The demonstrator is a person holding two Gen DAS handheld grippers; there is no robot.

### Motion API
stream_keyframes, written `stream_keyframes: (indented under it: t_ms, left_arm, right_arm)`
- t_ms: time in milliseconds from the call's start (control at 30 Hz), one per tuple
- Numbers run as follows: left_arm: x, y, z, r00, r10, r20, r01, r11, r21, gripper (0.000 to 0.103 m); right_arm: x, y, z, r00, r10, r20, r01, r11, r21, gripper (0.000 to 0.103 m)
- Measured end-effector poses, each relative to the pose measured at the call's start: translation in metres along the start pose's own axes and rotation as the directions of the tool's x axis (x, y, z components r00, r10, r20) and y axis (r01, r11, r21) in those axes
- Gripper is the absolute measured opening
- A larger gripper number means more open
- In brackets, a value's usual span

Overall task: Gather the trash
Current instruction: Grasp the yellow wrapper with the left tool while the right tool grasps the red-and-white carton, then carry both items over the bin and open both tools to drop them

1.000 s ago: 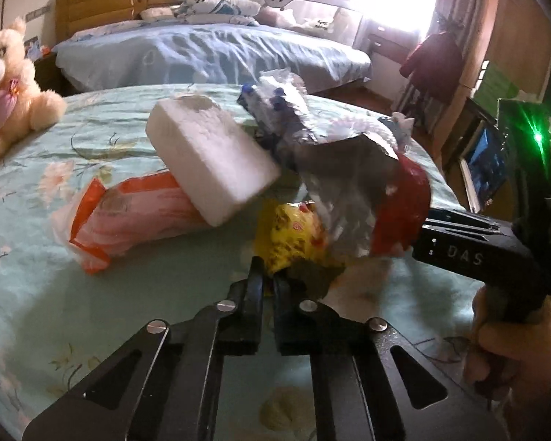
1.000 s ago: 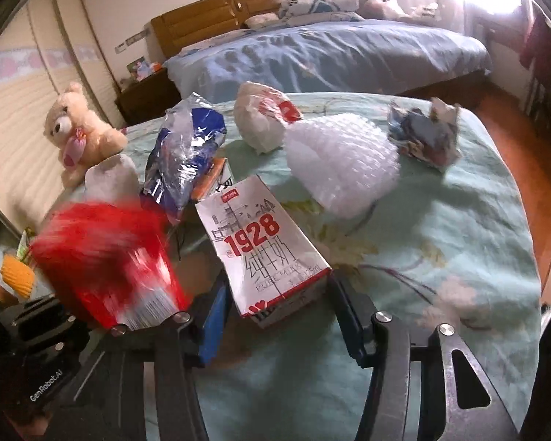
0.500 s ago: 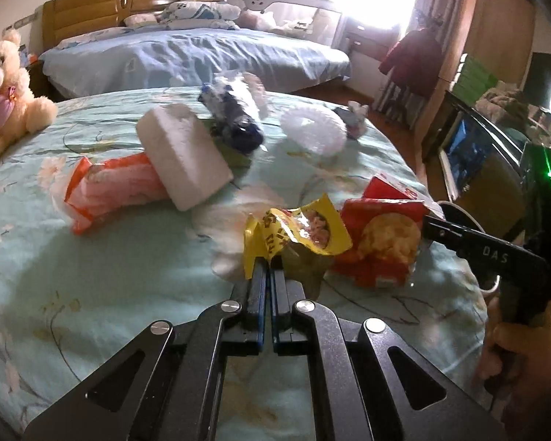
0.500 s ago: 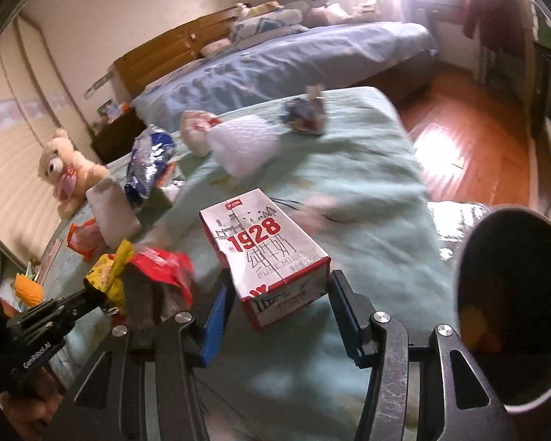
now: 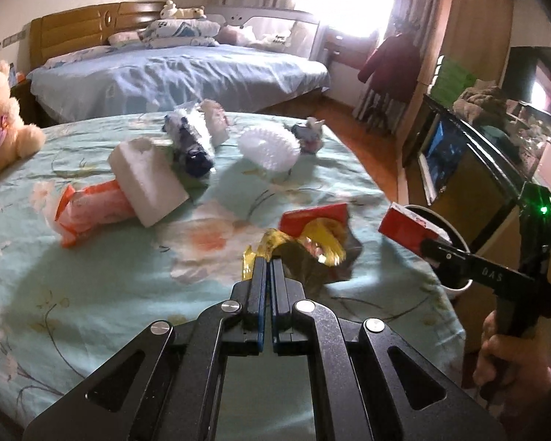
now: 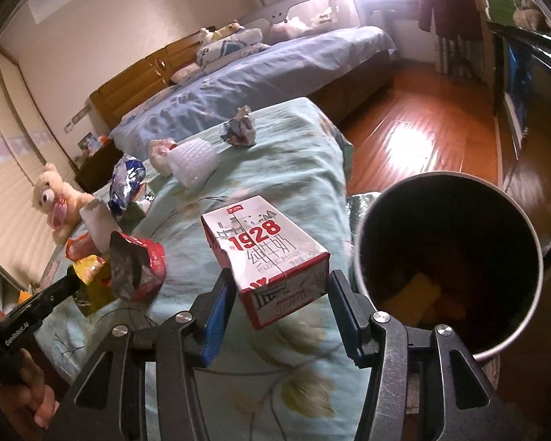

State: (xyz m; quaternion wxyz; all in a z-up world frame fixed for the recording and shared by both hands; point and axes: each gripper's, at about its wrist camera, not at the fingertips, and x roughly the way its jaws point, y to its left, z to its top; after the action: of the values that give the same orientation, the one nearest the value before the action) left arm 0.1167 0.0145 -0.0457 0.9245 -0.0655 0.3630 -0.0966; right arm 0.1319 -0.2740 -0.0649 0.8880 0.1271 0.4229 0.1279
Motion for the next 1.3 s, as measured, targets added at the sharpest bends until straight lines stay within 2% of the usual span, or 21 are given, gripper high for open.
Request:
stream_keyframes:
  t_ms: [367, 733, 1300]
  left_arm:
    - [0.003, -0.053, -0.005, 0.996, -0.086, -0.015, 0.087, 0.992, 0.09, 0.002]
    - [0.019, -0.111, -0.012, 0.982, -0.175, -0.066, 0.184, 0.965, 0.185, 0.002]
    - [0.053, -0.158, -0.001, 0.973, -0.208, -0.103, 0.227, 0.944, 0.24, 0.002]
  right_arm:
    - [-0.025, -0.023, -0.012, 1.0, -0.008, 0.026, 0.007, 0.999, 0.049, 0.052]
    - [-0.042, -0.053, -0.015, 0.998, -0.041, 0.05, 0.036, 0.995, 0.098, 0.052]
    - [-0.057, -0.092, -0.013, 0.993, -0.093, 0.067, 0.082, 0.984, 0.158, 0.052]
